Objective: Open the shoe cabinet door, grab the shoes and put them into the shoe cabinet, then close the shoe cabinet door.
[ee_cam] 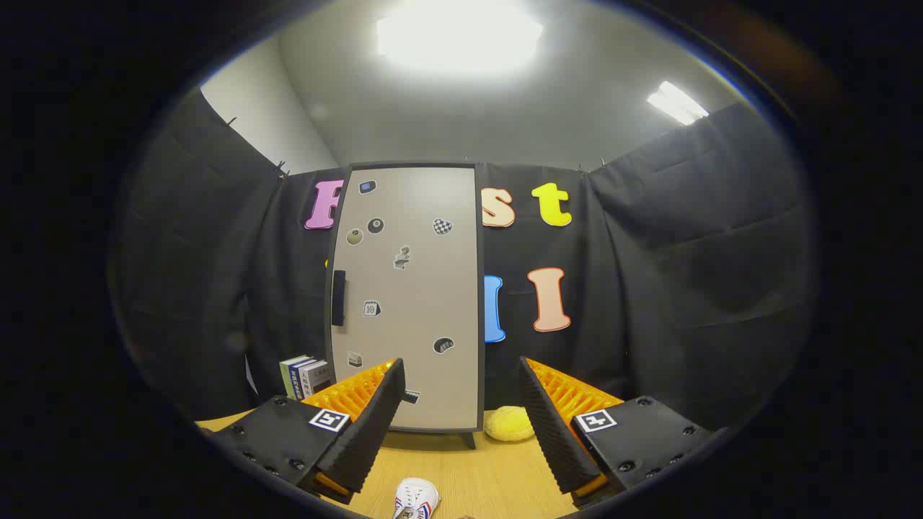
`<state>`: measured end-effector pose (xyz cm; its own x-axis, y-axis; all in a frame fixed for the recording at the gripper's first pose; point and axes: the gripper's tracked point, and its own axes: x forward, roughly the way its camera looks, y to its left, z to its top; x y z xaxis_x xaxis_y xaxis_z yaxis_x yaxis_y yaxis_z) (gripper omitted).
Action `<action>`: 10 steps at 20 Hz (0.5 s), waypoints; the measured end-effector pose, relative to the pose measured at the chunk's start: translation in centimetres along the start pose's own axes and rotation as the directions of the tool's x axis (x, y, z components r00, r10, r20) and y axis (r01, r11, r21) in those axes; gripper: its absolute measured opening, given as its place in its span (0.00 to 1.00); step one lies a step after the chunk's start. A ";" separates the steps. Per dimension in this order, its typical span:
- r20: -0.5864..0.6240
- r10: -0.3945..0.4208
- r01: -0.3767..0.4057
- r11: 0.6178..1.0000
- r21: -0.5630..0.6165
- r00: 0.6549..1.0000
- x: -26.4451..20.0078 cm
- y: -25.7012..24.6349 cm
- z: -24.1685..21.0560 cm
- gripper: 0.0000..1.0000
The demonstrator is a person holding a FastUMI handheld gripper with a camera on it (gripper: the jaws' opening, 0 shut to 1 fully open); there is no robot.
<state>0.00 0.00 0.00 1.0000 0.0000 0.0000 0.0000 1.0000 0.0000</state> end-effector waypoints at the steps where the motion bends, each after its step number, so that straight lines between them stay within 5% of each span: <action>1: 0.002 0.001 -0.001 1.000 0.001 1.000 -0.1 0.1 0.1 0.98; 10: 0.009 0.009 -0.009 1.000 -0.002 1.000 0.1 0.9 0.6 0.98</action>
<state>0.06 0.93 0.57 0.9999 0.0087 0.0085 -0.0087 1.0000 -0.0019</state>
